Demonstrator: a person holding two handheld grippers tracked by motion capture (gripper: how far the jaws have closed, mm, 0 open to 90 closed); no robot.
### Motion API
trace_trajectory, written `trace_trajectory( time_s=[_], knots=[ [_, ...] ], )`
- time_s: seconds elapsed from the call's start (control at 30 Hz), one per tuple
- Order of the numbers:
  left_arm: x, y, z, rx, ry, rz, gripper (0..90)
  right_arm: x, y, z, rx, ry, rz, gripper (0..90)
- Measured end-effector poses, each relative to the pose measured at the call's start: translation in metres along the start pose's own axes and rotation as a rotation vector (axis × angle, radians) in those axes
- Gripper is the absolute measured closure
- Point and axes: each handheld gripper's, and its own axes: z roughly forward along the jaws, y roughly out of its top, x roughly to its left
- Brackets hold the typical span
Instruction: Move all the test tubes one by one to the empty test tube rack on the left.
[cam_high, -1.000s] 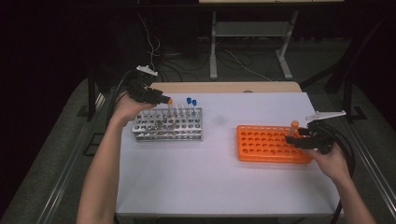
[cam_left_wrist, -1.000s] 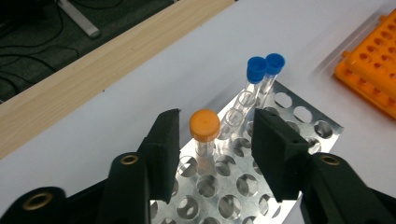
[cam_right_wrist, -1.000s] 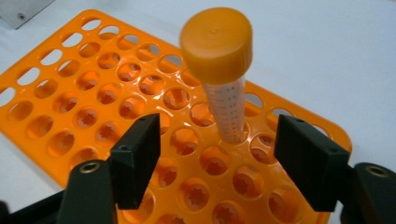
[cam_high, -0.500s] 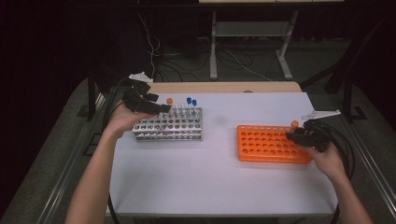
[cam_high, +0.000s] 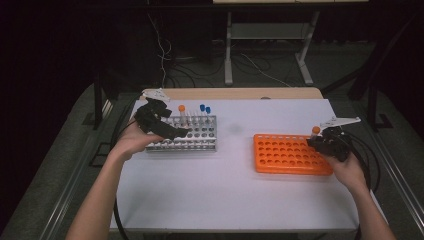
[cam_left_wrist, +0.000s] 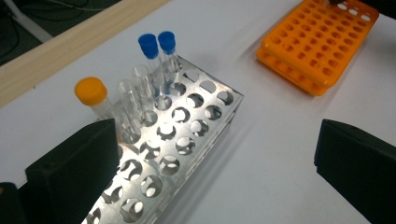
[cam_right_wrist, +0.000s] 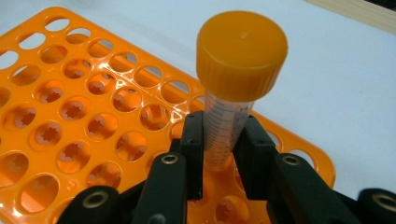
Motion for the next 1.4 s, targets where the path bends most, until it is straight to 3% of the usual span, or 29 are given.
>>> trace_trajectory(
  time_s=[0.37, 0.6, 0.9, 1.23, 1.4],
  knots=[
    [-0.007, -0.004, 0.001, 0.003, -0.017, 0.007, 0.0, 0.001, 0.014, -0.017, -0.016, 0.0, -0.021, 73.9],
    [-0.014, -0.001, 0.0, 0.001, -0.028, 0.035, 0.0, 0.014, 0.029, -0.027, -0.024, 0.096, -0.036, 73.9],
    [-0.026, 0.007, 0.001, 0.008, -0.049, 0.086, 0.0, 0.057, 0.059, -0.031, -0.015, 0.243, -0.131, 73.9],
    [-0.039, 0.021, 0.005, 0.018, -0.075, 0.138, 0.0, 0.106, 0.081, -0.024, 0.013, 0.352, -0.225, 73.9],
    [-0.049, 0.026, 0.01, 0.035, -0.099, 0.185, 0.0, 0.128, 0.088, -0.019, 0.025, 0.391, -0.272, 73.9]
  ],
)
